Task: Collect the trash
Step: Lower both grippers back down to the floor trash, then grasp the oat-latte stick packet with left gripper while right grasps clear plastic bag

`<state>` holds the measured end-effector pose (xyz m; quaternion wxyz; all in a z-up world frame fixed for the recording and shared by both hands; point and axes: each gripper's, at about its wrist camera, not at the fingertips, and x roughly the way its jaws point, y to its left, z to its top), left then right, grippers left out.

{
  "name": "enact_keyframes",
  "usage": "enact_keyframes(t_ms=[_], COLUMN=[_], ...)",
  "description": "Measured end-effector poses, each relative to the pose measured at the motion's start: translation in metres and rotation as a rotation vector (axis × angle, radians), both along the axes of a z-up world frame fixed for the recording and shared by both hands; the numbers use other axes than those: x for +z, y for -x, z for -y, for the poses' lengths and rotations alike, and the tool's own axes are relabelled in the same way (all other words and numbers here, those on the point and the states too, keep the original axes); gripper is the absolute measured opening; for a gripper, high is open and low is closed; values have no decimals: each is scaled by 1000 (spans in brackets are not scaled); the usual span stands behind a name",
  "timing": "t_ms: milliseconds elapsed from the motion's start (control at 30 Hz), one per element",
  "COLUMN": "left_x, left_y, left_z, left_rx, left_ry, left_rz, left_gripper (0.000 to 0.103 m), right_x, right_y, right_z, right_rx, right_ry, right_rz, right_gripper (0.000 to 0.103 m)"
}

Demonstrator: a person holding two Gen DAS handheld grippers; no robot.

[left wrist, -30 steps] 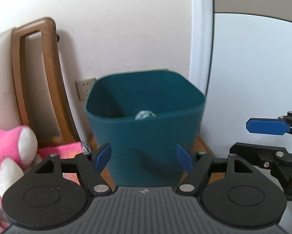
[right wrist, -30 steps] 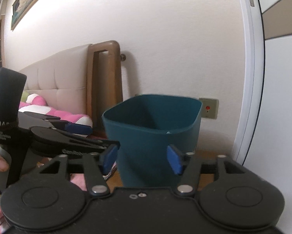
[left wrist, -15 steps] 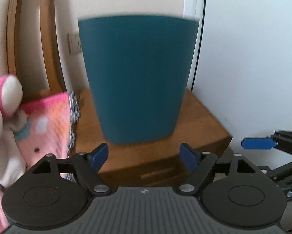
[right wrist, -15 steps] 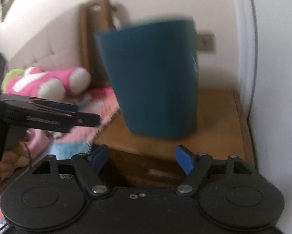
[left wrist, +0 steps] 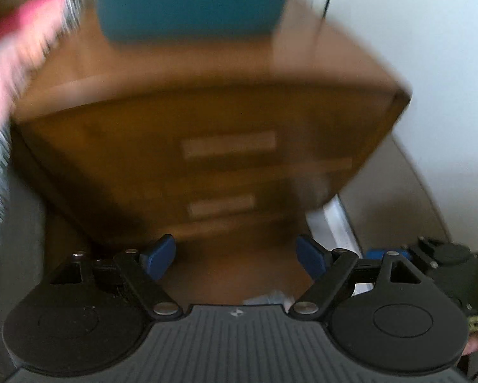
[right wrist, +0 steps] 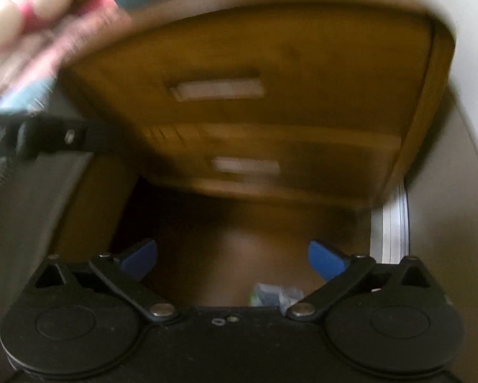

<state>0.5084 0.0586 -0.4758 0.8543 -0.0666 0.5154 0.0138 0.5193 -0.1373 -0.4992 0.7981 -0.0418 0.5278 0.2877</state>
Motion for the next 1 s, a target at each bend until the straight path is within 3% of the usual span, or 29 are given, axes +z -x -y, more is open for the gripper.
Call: enact_keyframes(t_ms=[233,500,667,833,1000], left_x=[-123,-236,-300,-353,-379], left_y=[17,43,51,58,65], left_z=[14,18,23,21,40], left_rx=[32,147,190,278,190], left_ry=[2,89,68,130,113], left_rz=[-231,-521,-636,-739,-740], left_gripper=[83,83,83,83,83], right_x=[-86,-155,-195,-230,-256], right_y=[-14,-30,-34,-34,-36], right_z=[28,30,15,-2,-9], right_rx=[-162,-178,-152,-89,-43], right_ry=[85,154,178,231,280], right_rz=[-153,-268,-345,-383,-380], right_gripper=[101,100,98,95,87])
